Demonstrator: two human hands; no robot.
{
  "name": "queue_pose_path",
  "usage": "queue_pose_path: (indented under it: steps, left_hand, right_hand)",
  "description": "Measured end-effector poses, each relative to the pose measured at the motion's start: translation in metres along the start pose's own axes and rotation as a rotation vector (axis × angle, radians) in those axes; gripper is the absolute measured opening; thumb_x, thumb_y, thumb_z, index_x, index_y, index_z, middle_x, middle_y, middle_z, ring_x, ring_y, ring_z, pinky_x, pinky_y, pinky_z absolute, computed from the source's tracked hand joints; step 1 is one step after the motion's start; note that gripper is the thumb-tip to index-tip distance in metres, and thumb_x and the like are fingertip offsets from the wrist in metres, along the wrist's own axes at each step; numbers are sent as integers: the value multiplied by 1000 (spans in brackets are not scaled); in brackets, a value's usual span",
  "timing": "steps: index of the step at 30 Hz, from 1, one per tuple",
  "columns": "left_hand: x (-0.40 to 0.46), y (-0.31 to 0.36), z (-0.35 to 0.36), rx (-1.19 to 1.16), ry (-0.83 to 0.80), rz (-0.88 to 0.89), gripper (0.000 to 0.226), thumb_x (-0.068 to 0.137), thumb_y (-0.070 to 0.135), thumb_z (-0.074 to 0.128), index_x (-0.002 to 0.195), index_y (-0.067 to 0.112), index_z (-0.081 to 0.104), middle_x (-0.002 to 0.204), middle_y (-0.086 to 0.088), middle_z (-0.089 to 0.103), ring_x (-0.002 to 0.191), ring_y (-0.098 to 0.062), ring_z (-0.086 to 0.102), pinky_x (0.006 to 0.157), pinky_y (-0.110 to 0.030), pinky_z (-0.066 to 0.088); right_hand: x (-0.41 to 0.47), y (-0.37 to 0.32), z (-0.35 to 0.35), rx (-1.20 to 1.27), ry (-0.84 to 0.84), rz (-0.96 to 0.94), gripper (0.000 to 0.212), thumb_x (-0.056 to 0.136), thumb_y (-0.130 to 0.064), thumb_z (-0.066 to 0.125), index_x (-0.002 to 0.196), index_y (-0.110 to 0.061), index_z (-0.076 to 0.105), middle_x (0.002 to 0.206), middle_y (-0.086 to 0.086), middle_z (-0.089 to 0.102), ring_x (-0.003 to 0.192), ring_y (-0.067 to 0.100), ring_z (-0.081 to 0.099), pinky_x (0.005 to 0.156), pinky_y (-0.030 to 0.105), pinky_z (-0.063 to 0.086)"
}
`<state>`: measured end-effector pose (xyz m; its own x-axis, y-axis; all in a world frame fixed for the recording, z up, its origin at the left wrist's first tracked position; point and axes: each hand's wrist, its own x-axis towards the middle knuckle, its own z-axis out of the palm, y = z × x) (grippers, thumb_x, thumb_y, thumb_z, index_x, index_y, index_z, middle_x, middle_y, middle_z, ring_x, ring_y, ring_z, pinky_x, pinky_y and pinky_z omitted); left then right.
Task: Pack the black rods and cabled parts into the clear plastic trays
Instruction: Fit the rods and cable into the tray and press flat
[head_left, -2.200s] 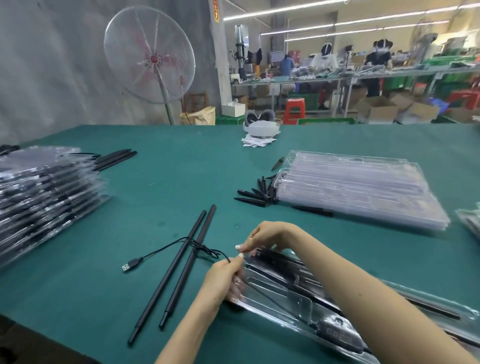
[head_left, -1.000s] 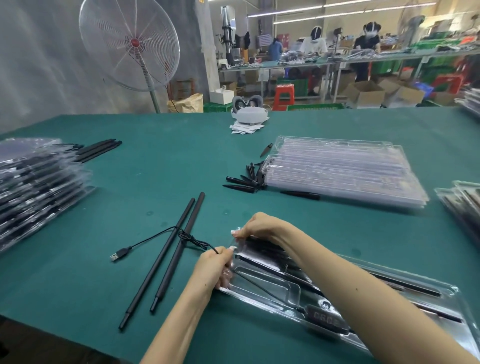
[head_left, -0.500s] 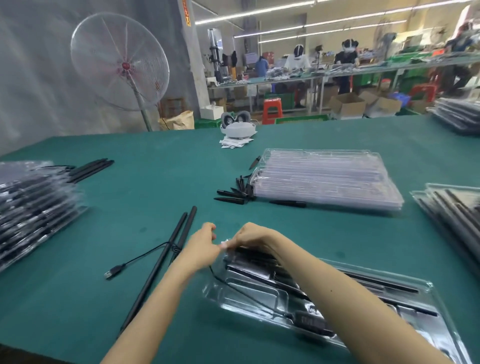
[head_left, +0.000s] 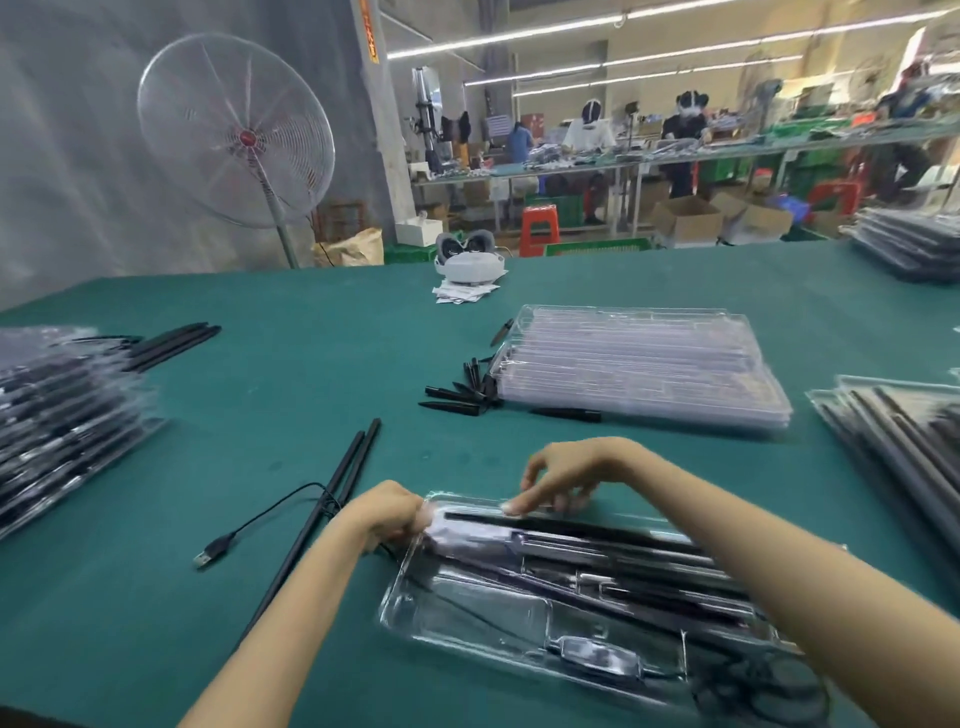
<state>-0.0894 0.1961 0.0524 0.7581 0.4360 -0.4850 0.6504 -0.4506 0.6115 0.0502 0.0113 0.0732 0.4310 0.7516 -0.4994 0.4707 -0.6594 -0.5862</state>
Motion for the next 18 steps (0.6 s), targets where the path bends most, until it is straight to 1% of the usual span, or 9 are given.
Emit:
queue_pose_path:
  steps: [2,7,9,11,12,13,14,15,18]
  left_hand:
    - [1,-4,-3,-54,11,3,40,87,-14,40,55,9,44,41,5,41,41,-6,34,40,-14,24]
    - [-1,-4,-1,-56,12,-8,35,87,-15,37,63,8,49,50,6,52,55,-11,34,49,-20,37]
    - [0,-7,-1,-58,-13,6,34,88,-13,37,65,10,45,70,2,56,64,-12,38,67,-28,48]
    - [0,-9,-3,-101,-42,46,24,94,-1,47,73,9,51,85,-6,54,65,-12,47,72,-29,46]
    - [-1,-9,-3,-115,-63,68,16,95,12,55,81,6,58,87,-7,54,74,-14,57,78,-33,47]
    - [-1,-10,-4,-124,-80,80,23,91,28,63,91,4,61,90,-7,58,105,-21,59,86,-37,47]
    - [1,-11,-4,-116,-81,84,36,83,39,70,93,5,62,91,-4,61,97,-25,62,86,-36,48]
    - [2,-12,-2,-85,-70,101,38,75,42,76,84,9,58,83,0,61,79,-16,52,76,-31,48]
    - [10,-14,5,52,21,125,45,73,32,81,69,13,41,63,4,53,68,-12,54,59,-25,37]
  right_hand:
    - [-14,19,-5,-50,-109,26,30,75,-51,75,80,-25,62,65,-10,53,56,5,47,52,17,37]
    - [-21,34,14,-237,11,9,49,62,-49,85,65,-21,45,59,-12,44,54,10,38,53,27,29]
    - [-22,33,19,-230,57,29,53,60,-47,86,63,-19,42,57,-10,43,54,11,38,52,28,28]
    - [-22,33,21,-212,63,53,55,59,-47,87,62,-19,39,57,-10,43,55,11,38,52,28,27]
    - [-23,31,21,-212,64,64,56,59,-46,87,62,-19,39,57,-11,43,55,11,38,52,27,27]
    - [-23,30,21,-217,65,75,56,58,-46,88,62,-20,39,58,-11,43,55,10,39,51,26,28]
    - [-23,29,21,-221,63,80,56,58,-46,88,62,-20,39,58,-11,43,56,11,39,52,26,28]
    - [-23,29,22,-223,61,80,56,58,-46,88,62,-19,39,59,-10,44,56,13,39,52,28,27]
    - [-23,30,23,-218,73,65,55,58,-47,87,64,-19,41,61,-7,45,58,15,40,54,30,27]
